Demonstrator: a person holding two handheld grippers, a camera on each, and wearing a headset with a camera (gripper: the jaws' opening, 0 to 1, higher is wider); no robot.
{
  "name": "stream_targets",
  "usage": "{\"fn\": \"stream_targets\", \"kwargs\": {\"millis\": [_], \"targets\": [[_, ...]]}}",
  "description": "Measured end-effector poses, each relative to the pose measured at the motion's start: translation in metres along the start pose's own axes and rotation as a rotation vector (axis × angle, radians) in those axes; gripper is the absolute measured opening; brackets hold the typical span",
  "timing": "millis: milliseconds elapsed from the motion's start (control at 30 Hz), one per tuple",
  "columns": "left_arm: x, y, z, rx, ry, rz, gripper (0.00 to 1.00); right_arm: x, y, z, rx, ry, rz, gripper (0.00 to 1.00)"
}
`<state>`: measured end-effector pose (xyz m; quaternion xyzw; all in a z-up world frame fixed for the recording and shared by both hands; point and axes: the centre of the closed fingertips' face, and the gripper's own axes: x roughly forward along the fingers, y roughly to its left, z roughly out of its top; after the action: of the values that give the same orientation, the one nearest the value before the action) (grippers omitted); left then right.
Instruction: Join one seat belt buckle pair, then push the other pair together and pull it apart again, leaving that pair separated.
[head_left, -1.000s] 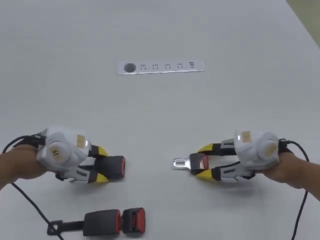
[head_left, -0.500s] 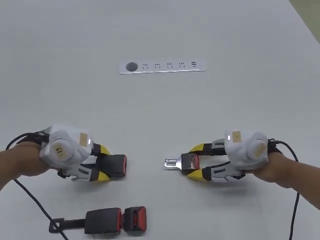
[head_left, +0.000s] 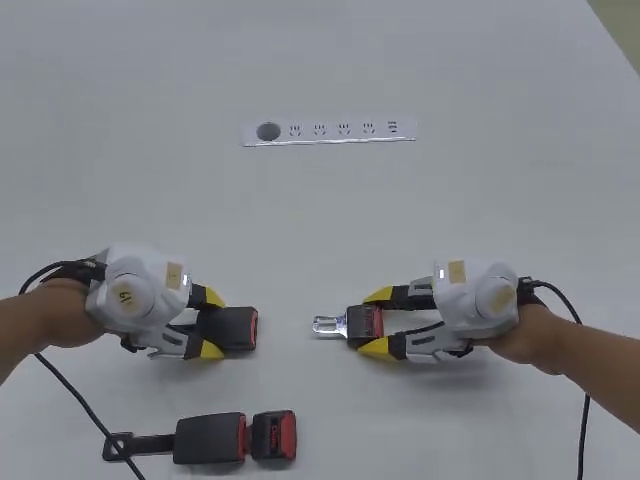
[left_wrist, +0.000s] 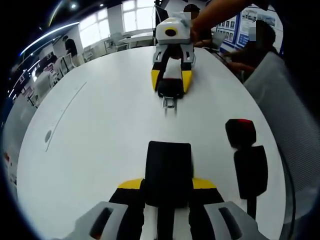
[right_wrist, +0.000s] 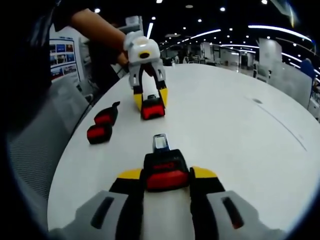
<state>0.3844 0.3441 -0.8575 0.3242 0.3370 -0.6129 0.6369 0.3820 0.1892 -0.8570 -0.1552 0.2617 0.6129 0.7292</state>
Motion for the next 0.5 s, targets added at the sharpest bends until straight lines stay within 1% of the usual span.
{"fn": "stream_targets", "kwargs": {"millis": [333, 500], "targets": [[0.001, 0.000, 0.000, -0.001, 0.003, 0.000, 0.35, 0.014, 0.003, 0.010, 0.003, -0.016, 0.009, 0.36], [0.001, 0.000, 0.000, 0.001, 0.004, -0.001, 0.35, 0.023, 0.005, 0.015, -0.010, -0.023, 0.014, 0.36]]}}
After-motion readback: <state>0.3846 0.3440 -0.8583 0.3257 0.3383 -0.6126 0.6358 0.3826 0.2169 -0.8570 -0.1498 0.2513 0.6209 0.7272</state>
